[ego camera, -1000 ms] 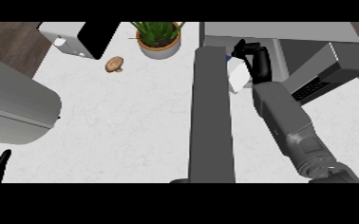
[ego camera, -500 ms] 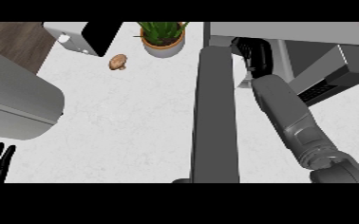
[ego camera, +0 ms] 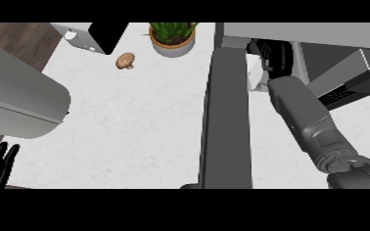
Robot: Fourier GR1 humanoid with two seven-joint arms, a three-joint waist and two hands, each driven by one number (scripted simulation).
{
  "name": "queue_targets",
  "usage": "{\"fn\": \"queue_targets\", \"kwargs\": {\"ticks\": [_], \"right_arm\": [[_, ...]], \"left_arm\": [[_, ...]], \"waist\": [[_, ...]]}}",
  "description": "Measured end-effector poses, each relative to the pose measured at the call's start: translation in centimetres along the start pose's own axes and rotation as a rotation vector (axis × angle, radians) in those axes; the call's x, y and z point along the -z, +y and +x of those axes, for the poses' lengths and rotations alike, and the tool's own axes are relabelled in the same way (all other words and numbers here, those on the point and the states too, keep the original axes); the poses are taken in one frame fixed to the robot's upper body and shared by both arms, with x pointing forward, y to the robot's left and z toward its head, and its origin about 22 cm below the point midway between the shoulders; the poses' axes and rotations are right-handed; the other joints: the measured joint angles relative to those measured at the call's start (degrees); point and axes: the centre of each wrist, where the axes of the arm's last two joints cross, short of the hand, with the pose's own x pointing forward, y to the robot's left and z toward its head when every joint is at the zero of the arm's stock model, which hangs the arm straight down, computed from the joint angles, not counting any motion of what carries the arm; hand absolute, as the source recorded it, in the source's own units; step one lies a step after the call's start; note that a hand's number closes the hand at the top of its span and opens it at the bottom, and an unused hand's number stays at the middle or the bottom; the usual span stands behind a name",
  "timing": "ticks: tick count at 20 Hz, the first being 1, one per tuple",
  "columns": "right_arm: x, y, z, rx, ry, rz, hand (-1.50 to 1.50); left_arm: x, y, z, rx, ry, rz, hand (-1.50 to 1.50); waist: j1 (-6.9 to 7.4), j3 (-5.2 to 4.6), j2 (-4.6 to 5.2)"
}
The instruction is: Pick up the milk, place it into the microwave and close the microwave
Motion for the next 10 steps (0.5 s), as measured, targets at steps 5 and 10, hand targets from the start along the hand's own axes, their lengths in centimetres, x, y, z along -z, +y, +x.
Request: {"fn": "queue_targets", "kwargs": {"ticks": [5,10], "right_arm": [[0.3,-1.3,-1.1,-0.042,0.026,-0.017,1.5],[0.1,-2.3,-2.2,-0.079,0.066,-0.028,1.5]], "left_arm": [[0.2,0.0,-0.4,-0.01,0.008,-0.01,-1.5],[0.7,-0.3,-0.7,-0.015,0.011,-0.018,-1.5]], "waist": [[0.62,0.03,0.33],[1.09,0.07,0.69]]}}
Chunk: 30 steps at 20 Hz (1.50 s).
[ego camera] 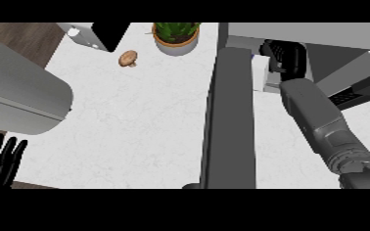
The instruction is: Pick up the milk, place it into the microwave and close the microwave
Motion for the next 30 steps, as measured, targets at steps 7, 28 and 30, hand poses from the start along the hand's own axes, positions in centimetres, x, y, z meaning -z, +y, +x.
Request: {"fn": "queue_targets", "kwargs": {"ticks": [7,28,30], "right_arm": [[-0.4,-0.2,-0.7,-0.066,-0.022,0.045,-1.5],[-1.0,2.2,1.5,-0.089,-0.09,0.079,-1.5],[-1.1,2.2,1.5,-0.083,-0.085,0.082,-1.5]], "left_arm": [[0.9,0.0,-0.4,-0.003,0.009,-0.009,-1.5],[2.2,0.0,-1.7,0.003,0.011,-0.026,-1.5],[2.3,0.2,-1.7,0.003,0.008,-0.025,-1.5]], "waist": [[0.76,0.03,0.3],[0.75,0.0,0.03],[0.59,0.03,-0.03]]}}
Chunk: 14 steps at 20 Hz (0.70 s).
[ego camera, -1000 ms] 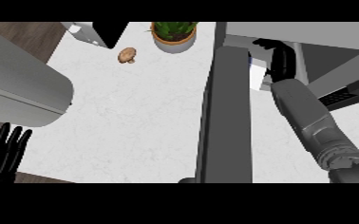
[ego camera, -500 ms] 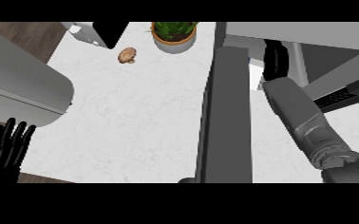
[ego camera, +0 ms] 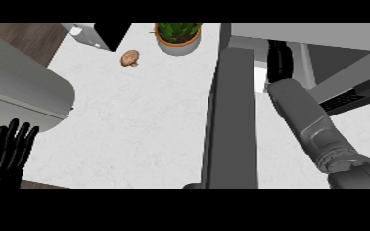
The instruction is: Pick up the milk, place it into the microwave and close the microwave
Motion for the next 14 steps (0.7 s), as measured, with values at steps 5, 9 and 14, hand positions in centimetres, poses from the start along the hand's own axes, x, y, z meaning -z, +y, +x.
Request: {"fn": "queue_targets", "kwargs": {"ticks": [5,9,14], "right_arm": [[-0.3,0.3,0.1,0.021,0.005,0.012,-1.5],[-0.5,0.5,0.1,0.052,0.007,0.011,-1.5],[-1.0,0.4,-0.5,0.095,0.011,0.025,-1.5]], "left_arm": [[-0.4,0.1,-0.1,0.003,-0.001,0.011,-1.5],[-0.9,-0.1,-0.3,0.006,-0.001,0.012,-1.5],[-1.1,-0.3,-0.5,0.009,-0.012,0.024,-1.5]], "waist": [[-0.5,0.0,-0.36],[-1.05,0.01,-0.6],[-1.91,-0.01,-0.94]]}}
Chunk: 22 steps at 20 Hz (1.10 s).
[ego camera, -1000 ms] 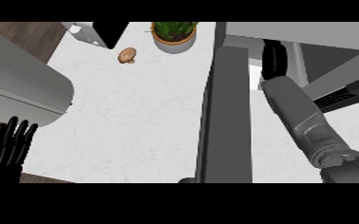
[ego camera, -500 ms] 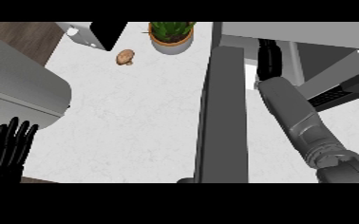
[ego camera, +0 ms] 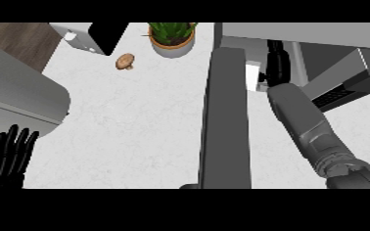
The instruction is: Pick up the milk, place it into the microwave and close the microwave
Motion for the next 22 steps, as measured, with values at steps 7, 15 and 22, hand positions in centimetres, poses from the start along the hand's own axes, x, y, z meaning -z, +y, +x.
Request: {"fn": "queue_targets", "kwargs": {"ticks": [7,15,22], "right_arm": [[-1.5,-0.3,-1.6,0.139,-0.005,0.058,-1.5],[-5.2,1.1,-3.1,0.318,0.016,0.11,-1.5],[-8.9,2.3,-4.2,0.512,0.034,0.203,-1.5]], "left_arm": [[-1.4,-0.9,0.3,-0.001,0.013,0.001,-1.5],[-2.2,-1.8,0.9,0.008,0.035,-0.027,-1.5],[-2.9,-3.4,0.3,-0.082,0.056,-0.136,-1.5]], "waist": [[-1.3,-0.05,-0.8],[-3.12,-0.15,-1.59],[-4.8,-0.25,-2.31]]}}
